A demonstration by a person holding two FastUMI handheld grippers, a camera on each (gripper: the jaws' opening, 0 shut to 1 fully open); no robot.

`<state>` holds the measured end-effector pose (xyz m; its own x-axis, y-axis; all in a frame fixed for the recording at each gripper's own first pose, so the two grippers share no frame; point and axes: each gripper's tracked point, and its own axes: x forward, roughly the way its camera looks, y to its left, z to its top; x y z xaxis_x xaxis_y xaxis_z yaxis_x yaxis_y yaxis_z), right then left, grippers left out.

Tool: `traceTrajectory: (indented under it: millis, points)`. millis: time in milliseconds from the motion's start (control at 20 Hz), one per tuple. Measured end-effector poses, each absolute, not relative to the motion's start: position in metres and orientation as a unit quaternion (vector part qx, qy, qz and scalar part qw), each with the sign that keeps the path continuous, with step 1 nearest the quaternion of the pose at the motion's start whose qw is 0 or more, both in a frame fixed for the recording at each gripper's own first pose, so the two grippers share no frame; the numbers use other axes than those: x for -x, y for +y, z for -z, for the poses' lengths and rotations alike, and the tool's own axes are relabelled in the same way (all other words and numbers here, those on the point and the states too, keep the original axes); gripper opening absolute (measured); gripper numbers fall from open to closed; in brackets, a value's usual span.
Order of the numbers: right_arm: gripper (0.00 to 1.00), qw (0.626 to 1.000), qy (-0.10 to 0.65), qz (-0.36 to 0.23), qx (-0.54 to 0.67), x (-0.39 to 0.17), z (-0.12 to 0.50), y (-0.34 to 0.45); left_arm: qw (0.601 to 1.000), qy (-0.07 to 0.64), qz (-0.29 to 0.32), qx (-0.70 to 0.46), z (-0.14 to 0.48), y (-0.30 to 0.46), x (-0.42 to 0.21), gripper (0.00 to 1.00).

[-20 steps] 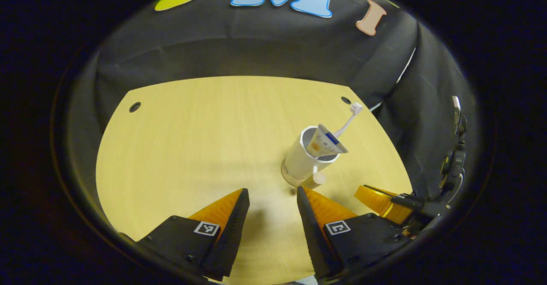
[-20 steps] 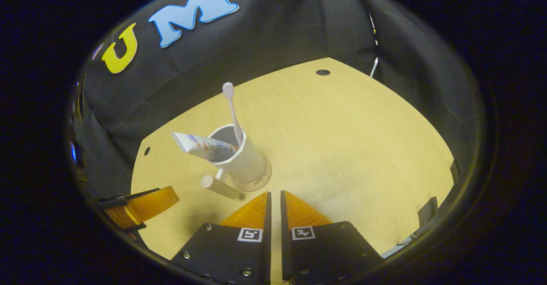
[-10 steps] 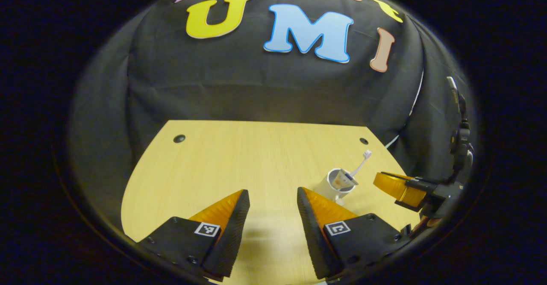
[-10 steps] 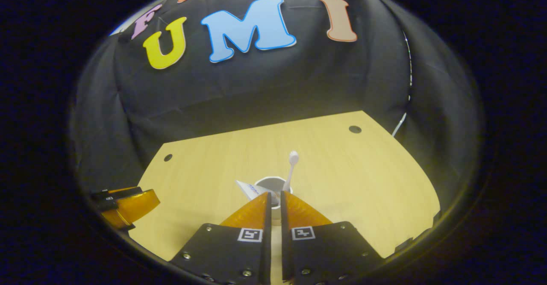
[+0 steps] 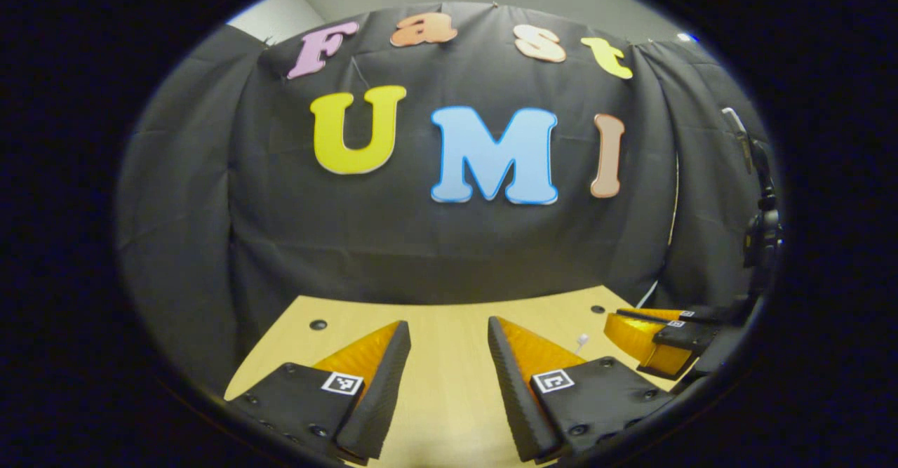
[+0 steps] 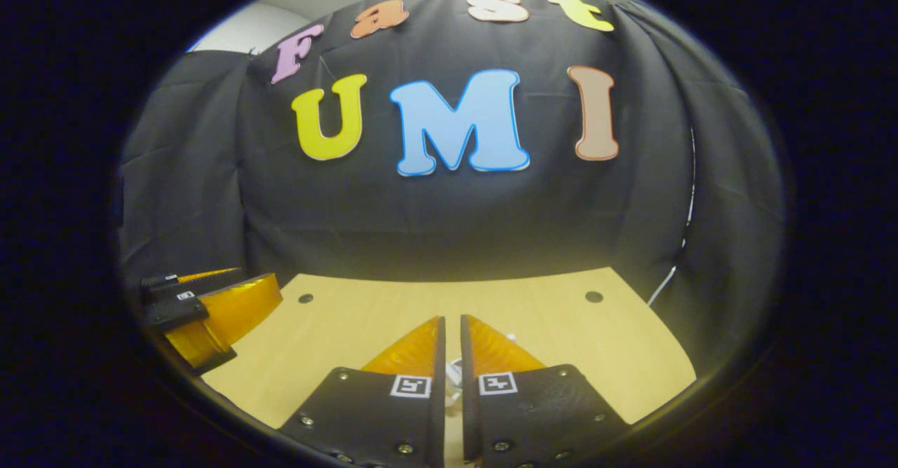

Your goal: Put the toothbrush and toothpaste on the desktop into the cup, then pick up the cup and place it on the coaster on the desktop.

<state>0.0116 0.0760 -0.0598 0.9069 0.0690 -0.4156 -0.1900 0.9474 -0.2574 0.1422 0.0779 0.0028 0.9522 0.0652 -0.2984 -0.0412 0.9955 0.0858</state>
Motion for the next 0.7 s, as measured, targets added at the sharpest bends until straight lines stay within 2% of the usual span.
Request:
traceTrajectory:
  millis: [350,700]
  points:
    - [0.10,0.981,0.116,-0.061,0.146,-0.014,0.003,0.086,0.996,0.069,-0.007,-0.056,-0.065,0.060,-0.149,0.72]
    - [0.10,0.980,0.111,-0.056,0.154,-0.011,0.003,0.084,0.997,0.064,-0.004,-0.051,-0.070,0.060,-0.146,0.75]
